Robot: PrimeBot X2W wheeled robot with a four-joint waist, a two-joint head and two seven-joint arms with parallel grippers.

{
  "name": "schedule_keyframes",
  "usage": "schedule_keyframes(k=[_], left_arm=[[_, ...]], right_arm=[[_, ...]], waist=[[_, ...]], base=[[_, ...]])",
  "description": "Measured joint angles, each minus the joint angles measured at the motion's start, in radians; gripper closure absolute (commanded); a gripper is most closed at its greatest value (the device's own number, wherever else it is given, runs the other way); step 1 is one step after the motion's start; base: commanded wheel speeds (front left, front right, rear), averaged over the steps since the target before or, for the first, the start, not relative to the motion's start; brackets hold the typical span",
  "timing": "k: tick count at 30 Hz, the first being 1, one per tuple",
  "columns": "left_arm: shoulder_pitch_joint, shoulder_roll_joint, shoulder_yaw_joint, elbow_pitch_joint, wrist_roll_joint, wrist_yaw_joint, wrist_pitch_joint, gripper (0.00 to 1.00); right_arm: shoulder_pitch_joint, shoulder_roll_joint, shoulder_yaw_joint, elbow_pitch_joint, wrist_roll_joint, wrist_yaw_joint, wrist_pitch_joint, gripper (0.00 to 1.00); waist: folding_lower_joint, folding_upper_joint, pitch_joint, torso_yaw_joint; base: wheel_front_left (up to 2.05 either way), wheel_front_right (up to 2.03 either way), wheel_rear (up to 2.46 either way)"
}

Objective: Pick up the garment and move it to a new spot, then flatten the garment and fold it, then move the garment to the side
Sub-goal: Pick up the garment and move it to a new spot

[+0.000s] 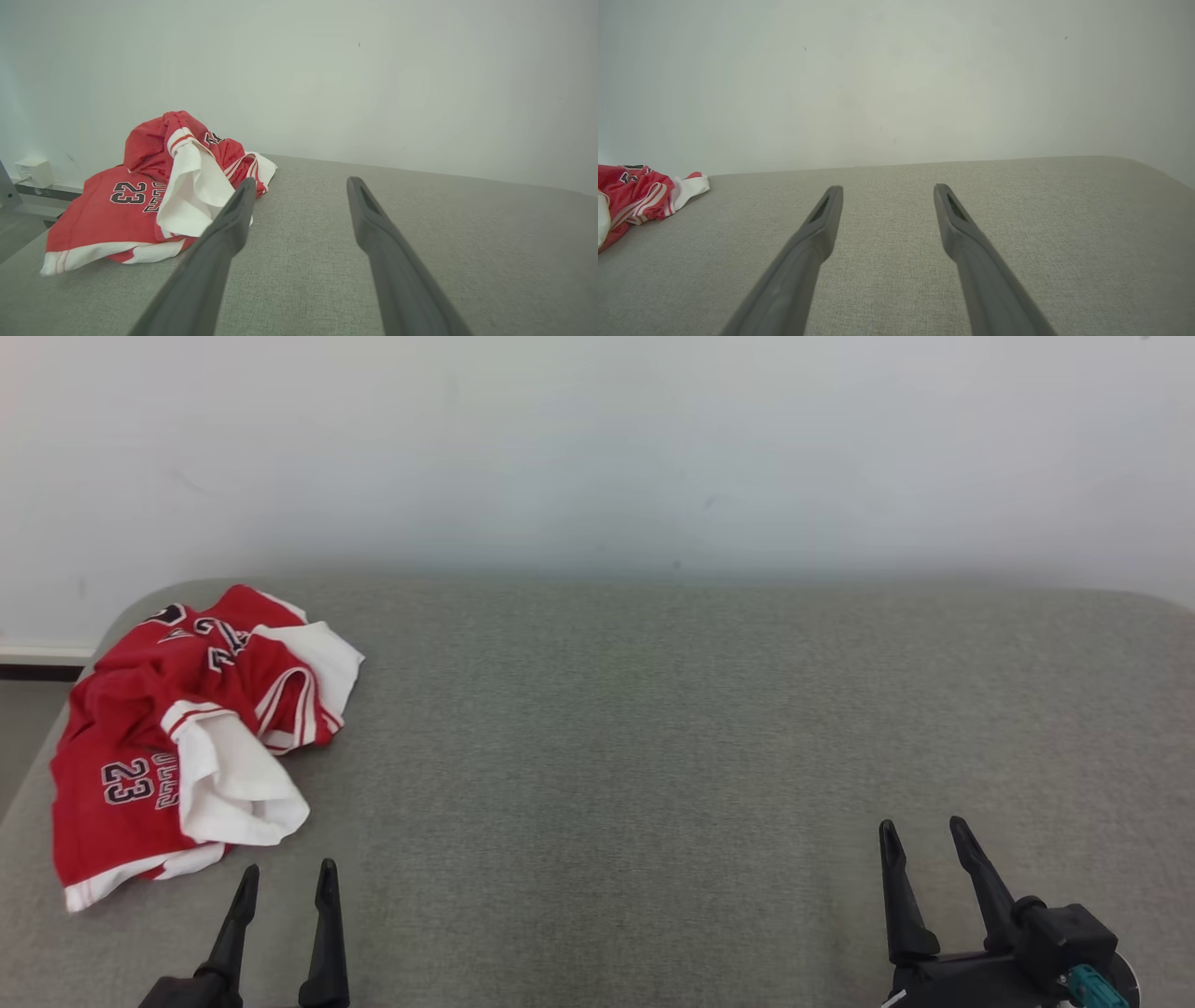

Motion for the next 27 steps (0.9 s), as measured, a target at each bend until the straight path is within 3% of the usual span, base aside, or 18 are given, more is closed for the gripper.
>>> schedule_keyframes(k=[27], left_arm=[[-0.005, 0.035, 0.009, 0.008, -0.012, 0.051, 0.023, 0.0]], right_arm=[[0.007, 0.0, 0.028, 0.033, 0.015, 0.0, 0.001, 0.0]], waist=[[0.0, 0.0, 0.004, 0.332]], base=[[0.0, 0.0, 0.0]])
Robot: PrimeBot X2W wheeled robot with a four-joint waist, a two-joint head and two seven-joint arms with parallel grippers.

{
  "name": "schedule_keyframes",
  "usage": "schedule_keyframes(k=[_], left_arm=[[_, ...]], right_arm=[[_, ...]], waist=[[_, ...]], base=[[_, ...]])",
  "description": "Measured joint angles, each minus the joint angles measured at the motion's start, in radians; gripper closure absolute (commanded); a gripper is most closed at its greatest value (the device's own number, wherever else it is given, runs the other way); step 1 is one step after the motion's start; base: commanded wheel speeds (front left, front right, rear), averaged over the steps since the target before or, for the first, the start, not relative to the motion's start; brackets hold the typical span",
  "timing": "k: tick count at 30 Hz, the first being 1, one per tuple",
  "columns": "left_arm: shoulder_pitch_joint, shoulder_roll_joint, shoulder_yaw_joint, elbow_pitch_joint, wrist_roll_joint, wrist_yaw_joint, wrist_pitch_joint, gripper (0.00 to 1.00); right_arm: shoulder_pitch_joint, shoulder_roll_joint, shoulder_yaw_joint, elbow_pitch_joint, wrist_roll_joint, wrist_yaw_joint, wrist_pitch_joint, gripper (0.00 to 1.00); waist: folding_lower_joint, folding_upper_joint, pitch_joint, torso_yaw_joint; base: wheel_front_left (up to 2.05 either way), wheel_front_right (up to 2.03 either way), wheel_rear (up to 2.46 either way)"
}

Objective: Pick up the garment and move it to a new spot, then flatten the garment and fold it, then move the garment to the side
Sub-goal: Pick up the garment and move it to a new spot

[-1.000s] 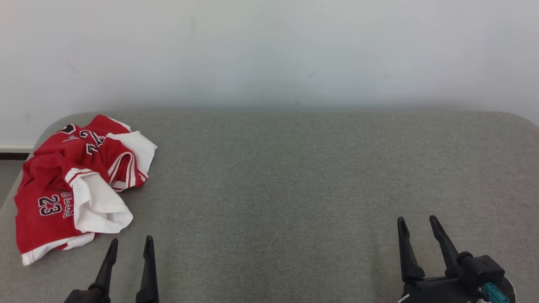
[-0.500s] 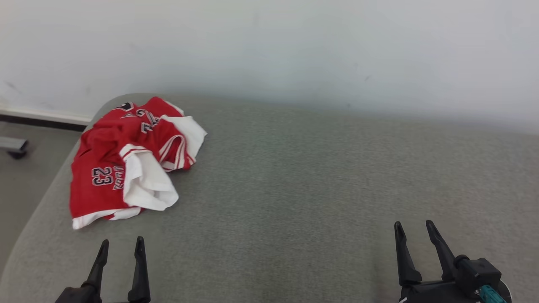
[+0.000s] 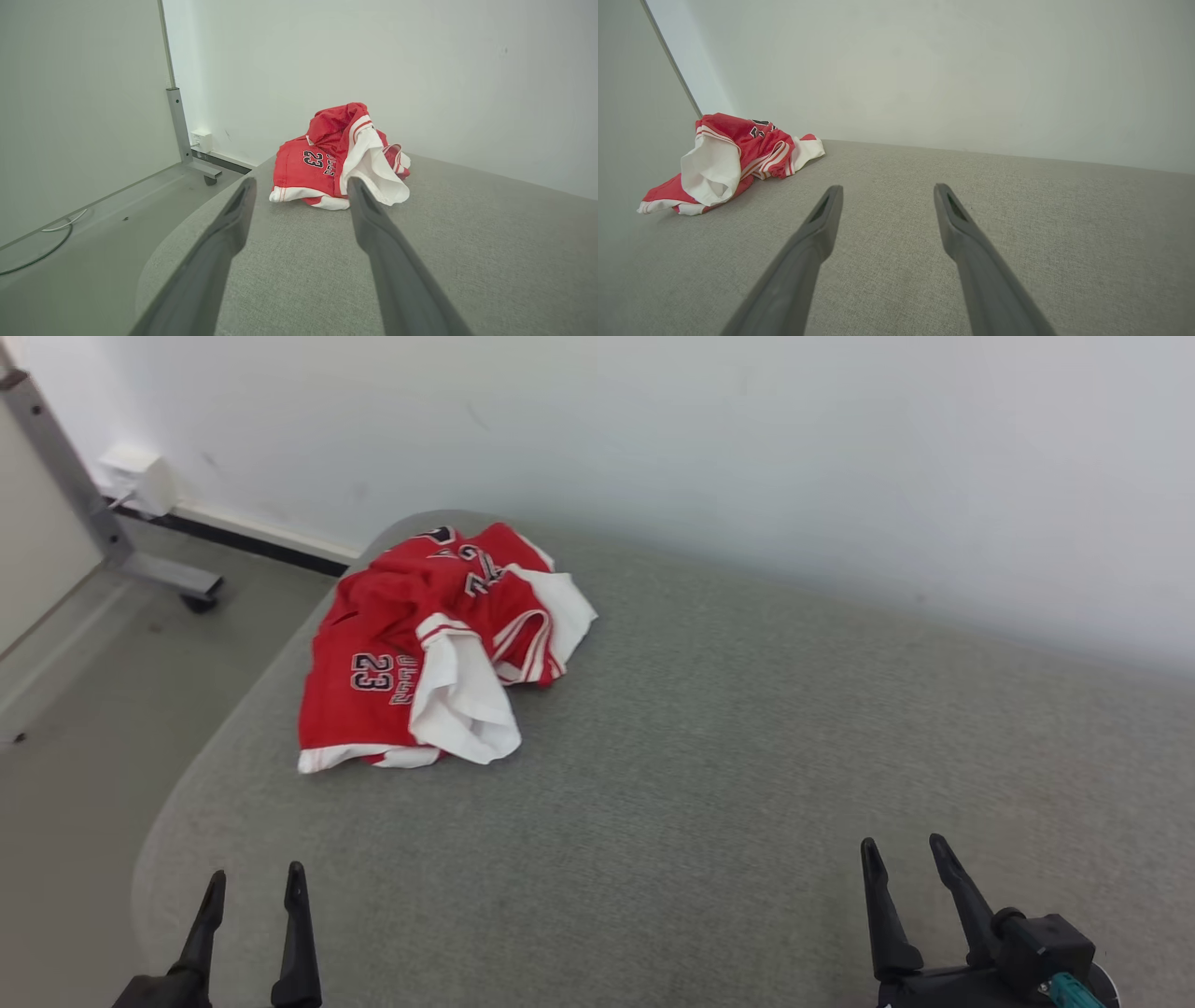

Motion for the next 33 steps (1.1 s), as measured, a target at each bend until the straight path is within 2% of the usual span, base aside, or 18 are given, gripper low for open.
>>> schedule_keyframes(k=[8, 14, 24, 33], left_arm=[[0.022, 0.006, 0.017, -0.026, -0.003, 0.03, 0.004, 0.0], [0.039, 0.008, 0.039, -0.048, -0.01, 0.052, 0.0, 0.0], [0.044, 0.017, 0.049, -0.052, -0.019, 0.06, -0.006, 0.0], [-0.094, 0.057, 0.084, -0.033, -0.071, 0.043, -0.004, 0.0]], right_arm=[[-0.008, 0.0, 0.024, 0.011, 0.007, 0.0, -0.001, 0.0], [-0.035, 0.0, 0.044, 0.03, 0.006, 0.0, -0.001, 0.0], [-0.052, -0.002, 0.046, 0.047, 0.0, 0.0, -0.002, 0.0], [-0.071, -0.021, 0.016, 0.004, -0.022, 0.0, 0.007, 0.0]], waist=[[0.0, 0.0, 0.0, 0.089], [0.0, 0.0, 0.015, 0.112], [0.0, 0.0, 0.022, 0.109], [0.0, 0.0, 0.039, 0.055]], base=[[0.0, 0.0, 0.0], [0.0, 0.0, 0.0], [0.0, 0.0, 0.0], [0.0, 0.0, 0.0]])
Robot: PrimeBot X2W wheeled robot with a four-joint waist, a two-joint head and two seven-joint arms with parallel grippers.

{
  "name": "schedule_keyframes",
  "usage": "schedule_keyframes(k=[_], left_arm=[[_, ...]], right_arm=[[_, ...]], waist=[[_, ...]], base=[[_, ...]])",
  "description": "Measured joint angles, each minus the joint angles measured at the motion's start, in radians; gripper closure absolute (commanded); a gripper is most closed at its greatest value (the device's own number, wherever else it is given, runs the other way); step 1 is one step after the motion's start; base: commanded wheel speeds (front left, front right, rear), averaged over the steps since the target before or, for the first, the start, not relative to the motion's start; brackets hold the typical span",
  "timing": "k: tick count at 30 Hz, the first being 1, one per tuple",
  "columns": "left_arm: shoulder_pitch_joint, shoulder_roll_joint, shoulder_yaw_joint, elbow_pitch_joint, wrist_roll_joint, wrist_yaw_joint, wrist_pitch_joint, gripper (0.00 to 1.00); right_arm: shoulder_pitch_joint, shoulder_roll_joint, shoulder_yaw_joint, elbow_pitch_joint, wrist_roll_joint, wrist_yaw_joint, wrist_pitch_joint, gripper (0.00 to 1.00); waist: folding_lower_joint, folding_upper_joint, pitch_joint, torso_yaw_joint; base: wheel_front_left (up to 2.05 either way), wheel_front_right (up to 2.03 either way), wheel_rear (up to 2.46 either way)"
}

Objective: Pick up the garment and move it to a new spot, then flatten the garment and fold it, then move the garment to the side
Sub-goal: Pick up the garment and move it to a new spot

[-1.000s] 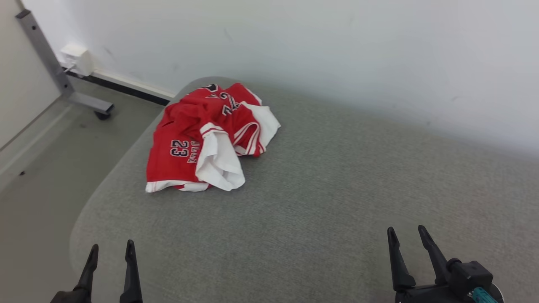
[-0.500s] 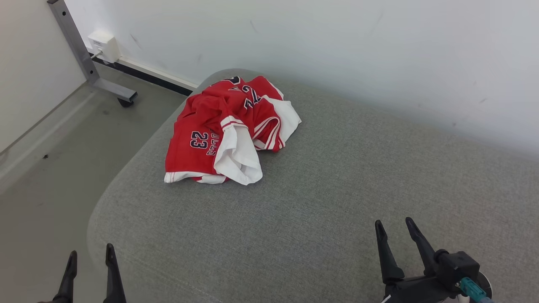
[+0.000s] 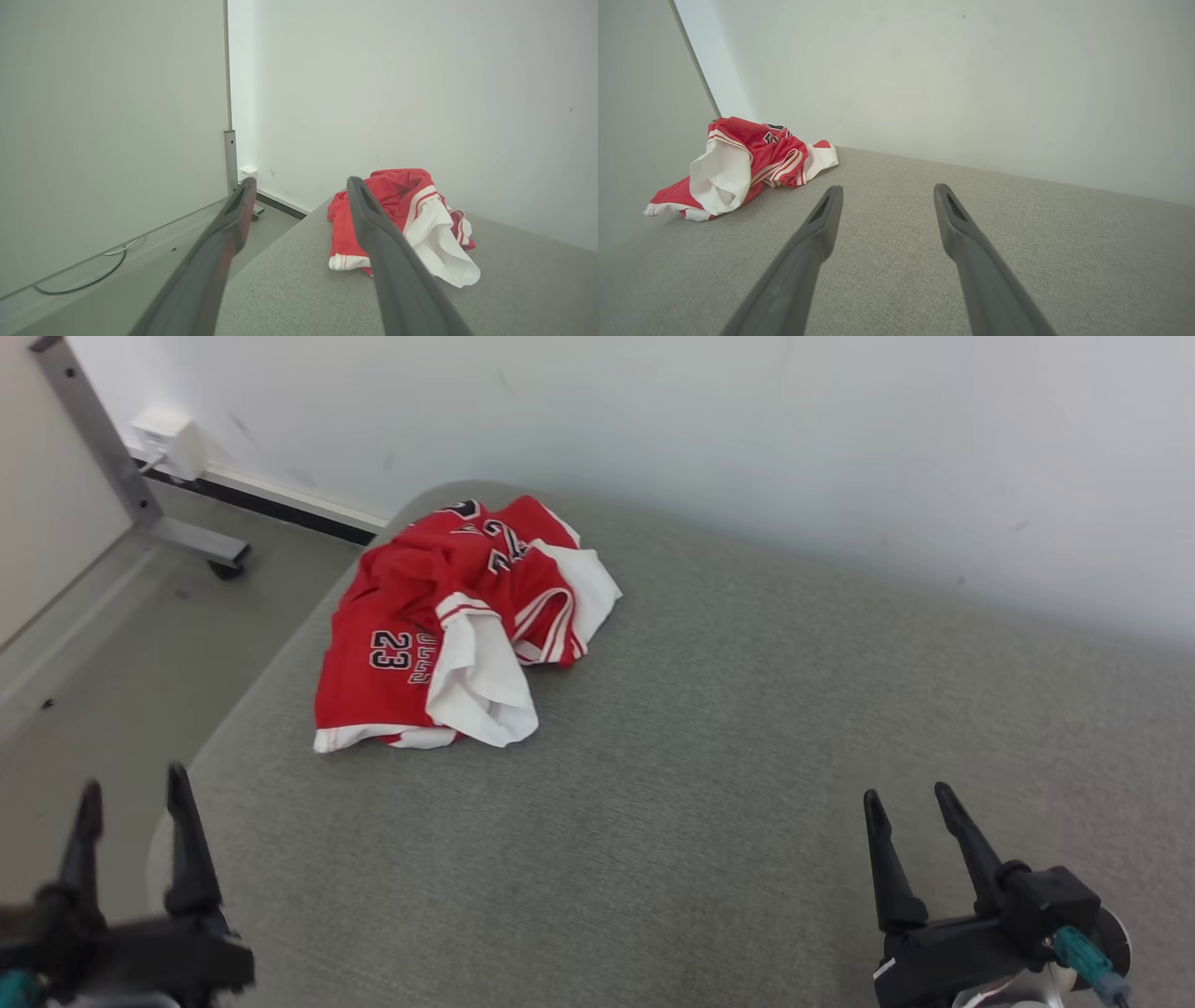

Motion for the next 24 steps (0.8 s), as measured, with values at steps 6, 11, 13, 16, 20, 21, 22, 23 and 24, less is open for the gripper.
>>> schedule_keyframes(k=[6, 11, 13, 16, 20, 21, 22, 23, 24], left_arm=[[-0.259, 0.066, 0.033, 0.039, -0.042, -0.019, 0.018, 0.0], [-0.454, 0.124, 0.045, 0.081, -0.063, -0.035, 0.054, 0.0], [-0.521, 0.15, 0.049, 0.105, -0.068, -0.044, 0.07, 0.0], [-0.604, 0.182, 0.048, 0.153, -0.071, -0.05, 0.093, 0.0], [-0.66, 0.212, 0.05, 0.211, -0.078, -0.054, 0.118, 0.0], [-0.674, 0.223, 0.051, 0.232, -0.08, -0.055, 0.124, 0.0], [-0.686, 0.235, 0.05, 0.256, -0.081, -0.062, 0.134, 0.0], [-0.698, 0.246, 0.05, 0.281, -0.083, -0.063, 0.141, 0.0], [-0.709, 0.255, 0.052, 0.305, -0.09, -0.066, 0.142, 0.0]], right_arm=[[-0.04, -0.03, -0.035, -0.051, -0.026, 0.0, 0.019, 0.0], [-0.072, -0.045, -0.061, -0.095, -0.041, 0.0, 0.031, 0.0], [-0.085, -0.051, -0.071, -0.112, -0.044, 0.0, 0.033, 0.0], [-0.099, -0.051, -0.092, -0.133, -0.052, 0.0, 0.031, 0.0], [-0.101, -0.049, -0.103, -0.144, -0.057, 0.0, 0.028, 0.0], [-0.102, -0.049, -0.106, -0.147, -0.058, 0.0, 0.027, 0.0], [-0.105, -0.049, -0.109, -0.15, -0.058, 0.0, 0.027, 0.0], [-0.109, -0.049, -0.111, -0.152, -0.058, 0.0, 0.026, 0.0], [-0.114, -0.049, -0.112, -0.154, -0.058, 0.0, 0.026, 0.0]], waist=[[0.0001, 0.0001, 0.079, -0.07], [0.0001, 0.0001, 0.161, -0.128], [0.0002, 0.0002, 0.195, -0.152], [0.0002, 0.0002, 0.244, -0.19], [0.0003, 0.0002, 0.284, -0.233], [0.0003, 0.0002, 0.295, -0.247], [0.0003, 0.0002, 0.306, -0.262], [0.0002, 0.0002, 0.317, -0.276], [0.0002, 0.0002, 0.327, -0.29]], base=[[0.0, 0.0, 0.0], [0.0, 0.0, 0.0], [0.0, 0.0, 0.0], [0.0, 0.0, 0.0], [0.0, 0.0, 0.0], [0.0, 0.0, 0.0], [0.0, 0.0, 0.0], [0.0, 0.0, 0.0], [0.0, 0.0, 0.0]])
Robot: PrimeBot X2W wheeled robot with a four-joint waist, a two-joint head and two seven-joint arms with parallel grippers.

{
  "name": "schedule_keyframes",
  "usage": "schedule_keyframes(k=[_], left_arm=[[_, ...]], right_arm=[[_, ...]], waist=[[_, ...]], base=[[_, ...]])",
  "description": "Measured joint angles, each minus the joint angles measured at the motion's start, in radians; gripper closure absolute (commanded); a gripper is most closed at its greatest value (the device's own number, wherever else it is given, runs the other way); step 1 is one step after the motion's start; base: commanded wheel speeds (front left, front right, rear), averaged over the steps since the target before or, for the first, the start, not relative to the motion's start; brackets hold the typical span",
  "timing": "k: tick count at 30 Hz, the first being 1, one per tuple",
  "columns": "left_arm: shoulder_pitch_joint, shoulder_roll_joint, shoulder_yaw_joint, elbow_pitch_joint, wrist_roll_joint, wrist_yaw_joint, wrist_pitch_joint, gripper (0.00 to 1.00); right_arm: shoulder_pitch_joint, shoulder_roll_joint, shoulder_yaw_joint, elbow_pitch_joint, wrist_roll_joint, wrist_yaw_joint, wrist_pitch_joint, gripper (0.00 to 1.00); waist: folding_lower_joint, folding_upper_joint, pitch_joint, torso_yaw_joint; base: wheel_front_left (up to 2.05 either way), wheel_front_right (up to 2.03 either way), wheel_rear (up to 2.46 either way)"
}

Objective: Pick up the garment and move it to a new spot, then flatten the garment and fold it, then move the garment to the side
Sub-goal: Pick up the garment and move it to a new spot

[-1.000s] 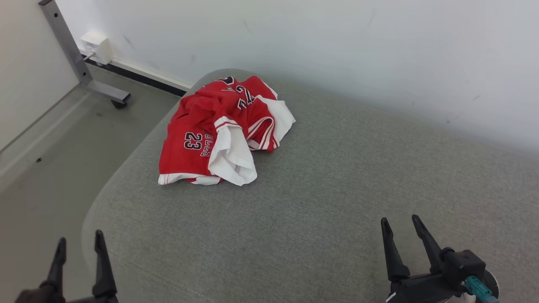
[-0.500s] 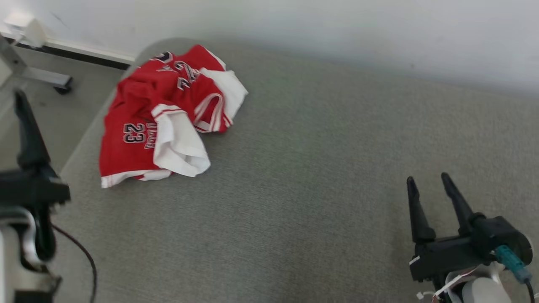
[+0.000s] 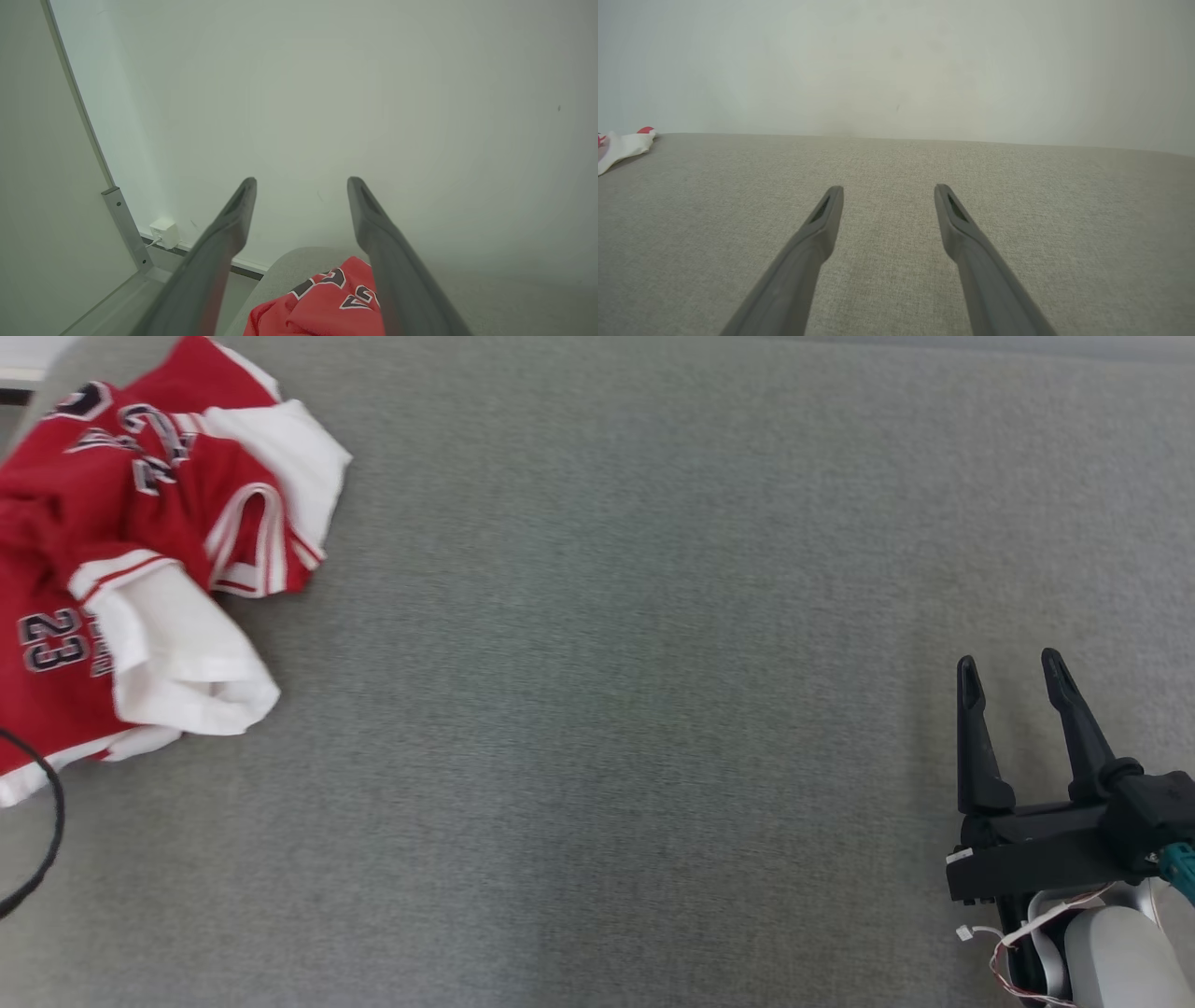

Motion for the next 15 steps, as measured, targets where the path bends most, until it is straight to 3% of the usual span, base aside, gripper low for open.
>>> schedule_keyframes(k=[7, 15], left_arm=[[-0.039, 0.042, -0.025, 0.175, -0.014, -0.023, 0.071, 0.0], [-0.089, 0.06, -0.074, 0.356, -0.063, -0.041, 0.26, 0.0]], right_arm=[[-0.004, 0.004, -0.01, -0.011, -0.008, 0.0, -0.003, 0.0], [-0.012, 0.004, -0.007, -0.013, -0.008, 0.0, -0.003, 0.0]], waist=[[-0.0001, 0.0001, 0.057, -0.079], [-0.0001, 0.0, 0.088, -0.124]], base=[[0.0, 0.0, 0.0], [0.0, 0.0, 0.0]])
